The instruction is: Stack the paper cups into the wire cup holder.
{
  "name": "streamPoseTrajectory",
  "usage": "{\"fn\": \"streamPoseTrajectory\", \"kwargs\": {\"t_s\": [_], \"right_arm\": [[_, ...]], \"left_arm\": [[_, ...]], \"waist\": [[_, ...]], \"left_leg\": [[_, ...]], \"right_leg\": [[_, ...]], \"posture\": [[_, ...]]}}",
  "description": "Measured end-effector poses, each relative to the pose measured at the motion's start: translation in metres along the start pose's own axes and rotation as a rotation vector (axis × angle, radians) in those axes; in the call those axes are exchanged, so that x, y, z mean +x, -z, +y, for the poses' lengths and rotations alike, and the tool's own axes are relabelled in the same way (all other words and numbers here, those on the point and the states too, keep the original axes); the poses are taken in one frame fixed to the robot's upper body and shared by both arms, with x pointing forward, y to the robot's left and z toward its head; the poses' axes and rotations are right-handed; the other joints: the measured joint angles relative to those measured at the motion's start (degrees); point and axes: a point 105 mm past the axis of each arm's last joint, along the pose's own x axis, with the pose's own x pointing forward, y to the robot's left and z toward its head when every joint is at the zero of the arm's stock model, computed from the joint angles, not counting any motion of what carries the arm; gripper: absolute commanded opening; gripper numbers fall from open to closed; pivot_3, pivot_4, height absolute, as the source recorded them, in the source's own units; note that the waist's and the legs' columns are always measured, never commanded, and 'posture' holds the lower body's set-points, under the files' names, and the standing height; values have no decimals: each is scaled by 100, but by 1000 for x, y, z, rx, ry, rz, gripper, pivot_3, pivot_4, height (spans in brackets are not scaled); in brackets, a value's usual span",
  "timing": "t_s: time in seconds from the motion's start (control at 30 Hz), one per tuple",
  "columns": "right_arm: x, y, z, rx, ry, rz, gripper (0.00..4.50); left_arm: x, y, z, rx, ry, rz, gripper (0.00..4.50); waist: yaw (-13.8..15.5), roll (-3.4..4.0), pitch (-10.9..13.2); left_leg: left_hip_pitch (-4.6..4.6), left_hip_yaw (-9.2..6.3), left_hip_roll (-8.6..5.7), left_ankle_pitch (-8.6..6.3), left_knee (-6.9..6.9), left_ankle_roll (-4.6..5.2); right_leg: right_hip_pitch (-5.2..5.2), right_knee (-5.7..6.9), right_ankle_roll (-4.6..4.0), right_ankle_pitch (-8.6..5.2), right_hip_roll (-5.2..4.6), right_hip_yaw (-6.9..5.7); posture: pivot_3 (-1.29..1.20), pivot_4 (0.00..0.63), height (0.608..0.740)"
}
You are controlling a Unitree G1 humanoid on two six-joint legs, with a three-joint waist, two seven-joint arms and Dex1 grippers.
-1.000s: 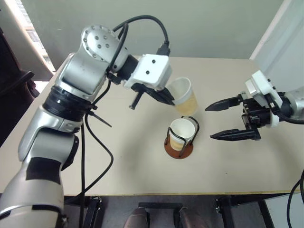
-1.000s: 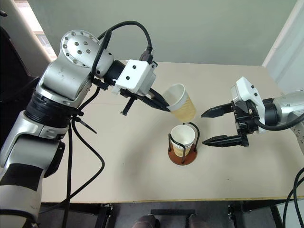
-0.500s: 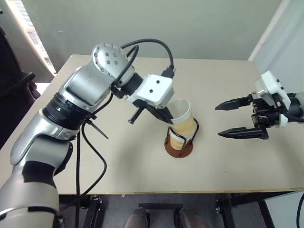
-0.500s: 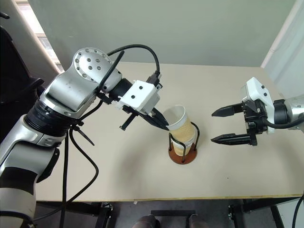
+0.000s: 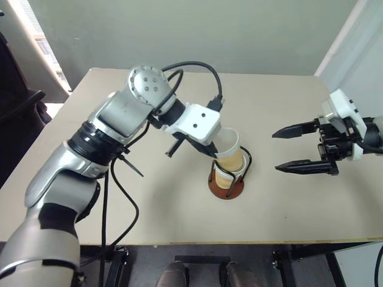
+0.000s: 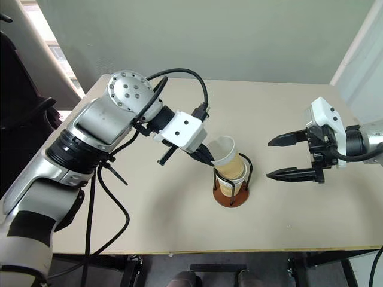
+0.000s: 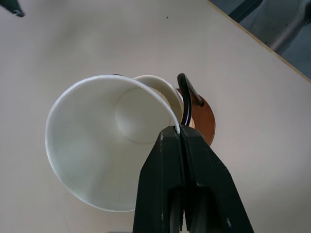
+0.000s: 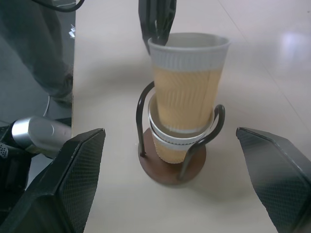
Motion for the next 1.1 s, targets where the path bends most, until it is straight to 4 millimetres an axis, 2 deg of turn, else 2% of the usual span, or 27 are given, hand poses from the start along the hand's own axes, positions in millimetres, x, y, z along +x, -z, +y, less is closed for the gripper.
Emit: {"fn": "streamPoseTrajectory", "kwargs": {"t_s": [0.13,0.33,0.37,0.5,0.6,0.67,0.77,0.83,0.93,1.03,1.1], "right_arm": [[-7,3,-6,6,33,13,4500],[-10,4,-10,6,44,11,4500],[-10,4,-10,5,45,12,4500],[-11,4,-12,-4,58,9,4500],[-9,3,-17,1,82,-14,4500],[-7,0,-24,53,134,-82,4500],[-14,4,-32,122,214,-112,4500],[-18,11,-34,156,256,-115,4500],[-16,27,-35,209,287,-113,4500],[-17,38,-36,237,321,-104,4500],[-19,39,-37,233,329,-101,4500]], "left_arm": [[9,-4,5,13,20,-21,1999],[4,-4,13,16,0,-18,4242],[4,-2,14,8,-2,-17,4476],[-4,0,21,-44,-68,-39,4476],[-19,3,32,-130,-220,-104,4476],[-37,11,39,-275,-431,-234,4476],[-62,34,35,-478,-680,-348,4476],[-78,57,22,-618,-858,-395,4476],[-88,92,-15,-824,-1031,-409,4476],[-84,114,-56,-972,-1085,-383,4476],[-86,122,-71,-1013,-1090,-337,4476]], "waist": [[1,0,0],[-11,17,3],[-12,20,3],[-7,23,4],[-16,24,3],[-34,31,1],[-47,38,0],[-53,39,-1],[-63,40,-1],[-61,39,-1],[-10,38,0]], "left_leg": [[-1,1,-2,-14,1,25],[0,1,-2,-17,-1,30],[0,2,-2,-17,-1,30],[-2,2,-2,-17,0,29],[-1,5,-2,-12,0,22],[2,11,-2,11,-1,-19],[5,16,-1,22,-7,-34],[7,17,-1,22,-9,-35],[8,24,-4,23,-8,-37],[9,25,-5,23,-5,-37],[9,21,-5,28,-1,-43]], "right_leg": [[0,0,4,2,-3,0],[0,-1,4,2,-3,0],[0,-1,4,2,-3,0],[0,-3,5,2,-3,0],[0,-3,6,2,-3,0],[1,-1,8,2,-2,1],[0,-2,12,0,-1,2],[1,-4,15,-2,-1,3],[-1,-3,18,-5,0,9],[-1,-2,19,-6,0,12],[0,2,13,-3,0,10]], "posture": [[0,150,740],[0,150,740],[0,150,740],[0,150,740],[0,150,740],[0,150,740],[0,150,740],[0,150,740],[0,150,740],[0,150,740],[0,150,740]]}}
